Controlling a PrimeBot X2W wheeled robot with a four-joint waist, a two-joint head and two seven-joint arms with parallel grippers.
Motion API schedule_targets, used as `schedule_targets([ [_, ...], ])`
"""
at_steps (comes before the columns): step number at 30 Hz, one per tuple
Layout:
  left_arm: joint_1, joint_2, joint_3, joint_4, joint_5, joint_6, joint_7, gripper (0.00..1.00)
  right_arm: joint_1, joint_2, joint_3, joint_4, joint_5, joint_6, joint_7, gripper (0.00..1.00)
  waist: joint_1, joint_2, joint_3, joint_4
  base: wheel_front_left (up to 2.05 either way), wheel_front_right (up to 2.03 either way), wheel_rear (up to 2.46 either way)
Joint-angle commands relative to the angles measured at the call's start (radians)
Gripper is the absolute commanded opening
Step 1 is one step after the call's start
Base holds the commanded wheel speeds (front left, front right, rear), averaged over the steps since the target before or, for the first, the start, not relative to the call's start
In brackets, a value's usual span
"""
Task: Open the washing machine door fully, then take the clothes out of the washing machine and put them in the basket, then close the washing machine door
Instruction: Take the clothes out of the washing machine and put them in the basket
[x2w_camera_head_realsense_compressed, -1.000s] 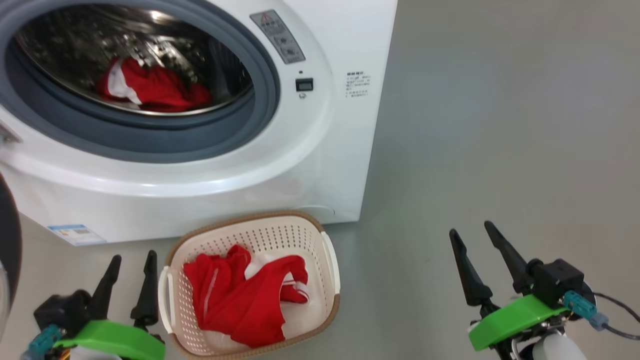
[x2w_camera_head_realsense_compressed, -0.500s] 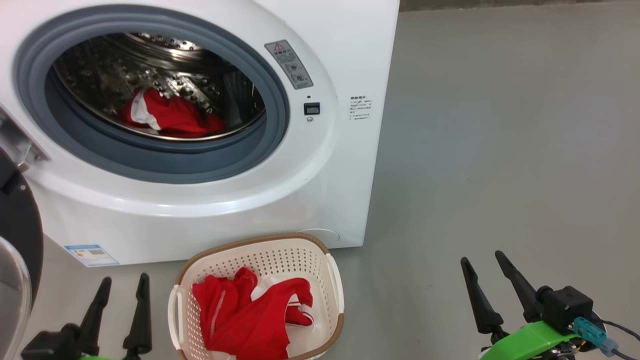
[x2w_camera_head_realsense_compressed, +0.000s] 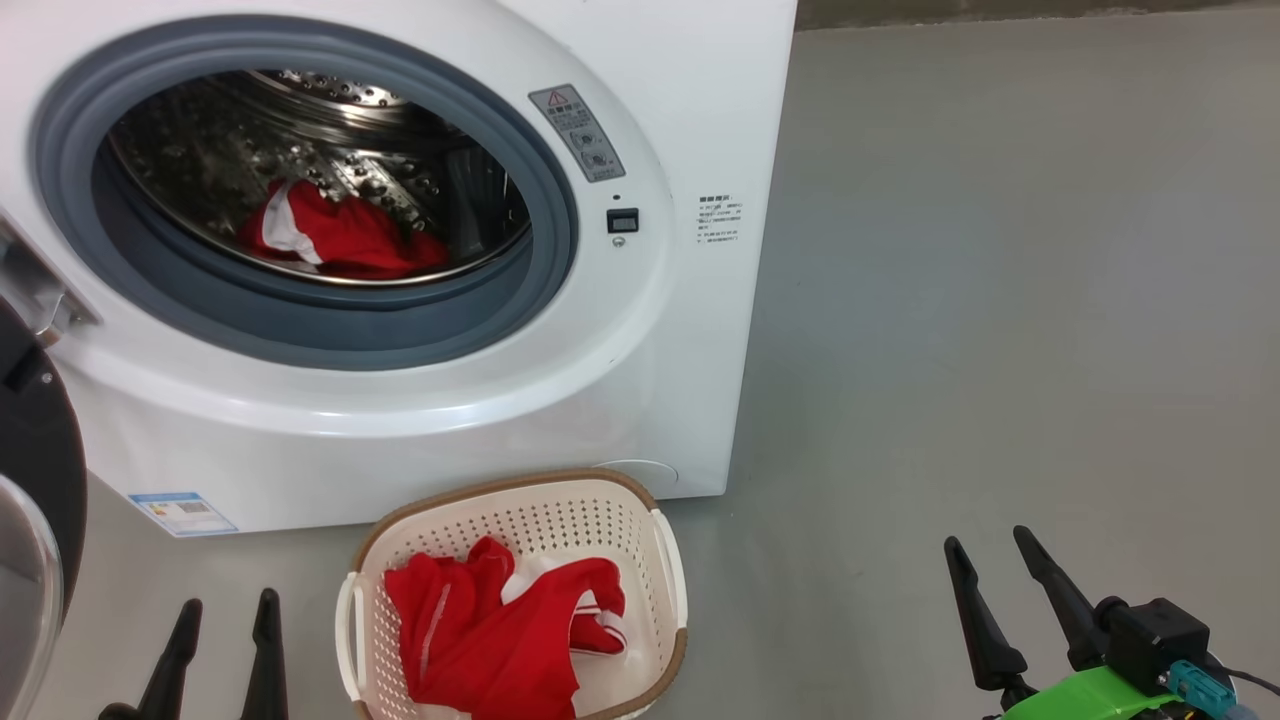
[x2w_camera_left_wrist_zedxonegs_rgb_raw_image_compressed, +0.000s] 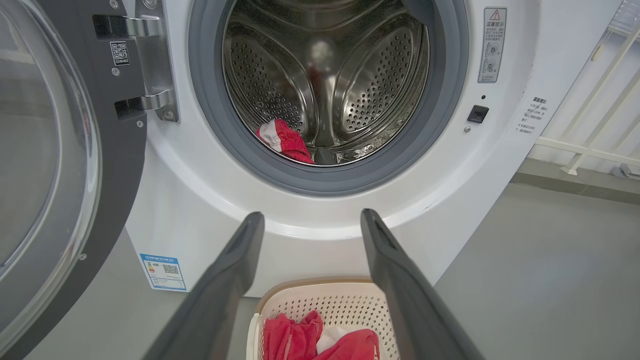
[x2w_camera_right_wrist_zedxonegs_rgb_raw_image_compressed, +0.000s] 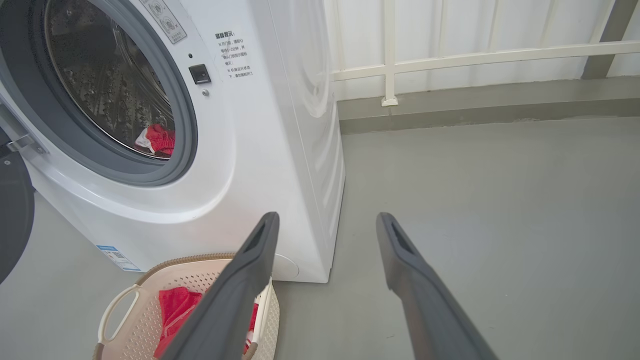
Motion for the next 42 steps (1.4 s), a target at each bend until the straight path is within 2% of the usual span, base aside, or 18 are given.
schedule_targets([
  [1,-0.014,0.012,0.041,-0.029,0.013,-0.002,-0.008,1.00,-0.007,-0.006,0.021,-0.027,0.003,0.002,-0.005,1.00,0.0000,0.0000,0.002,0.000,0.00,0.00,0.00],
  [13,-0.034,0.009,0.036,-0.023,0.001,-0.002,-0.008,1.00,-0.029,0.005,0.027,-0.026,-0.002,0.002,-0.005,1.00,0.0000,0.0000,0.022,-0.001,0.00,0.00,0.00],
  [19,-0.120,0.026,0.000,0.030,-0.009,-0.002,-0.008,1.00,-0.056,0.015,0.029,-0.030,-0.009,0.002,-0.005,1.00,0.0000,0.0000,0.070,0.001,0.00,0.00,0.00],
  [27,-0.374,0.073,-0.055,0.189,-0.011,-0.002,-0.008,1.00,-0.131,0.035,0.046,-0.042,-0.027,0.002,-0.005,1.00,0.0000,0.0000,0.188,-0.022,0.00,0.00,0.00],
  [32,-0.570,0.109,-0.084,0.335,-0.012,-0.002,-0.008,1.00,-0.182,0.049,0.061,-0.047,-0.035,0.002,-0.005,1.00,0.0000,0.0000,0.266,-0.049,0.00,0.00,0.00],
  [42,-0.938,0.165,-0.154,0.638,0.084,0.011,0.010,1.00,-0.249,0.059,0.077,-0.060,-0.024,0.002,-0.005,1.00,0.0000,0.0000,0.384,-0.088,0.00,0.00,0.00],
])
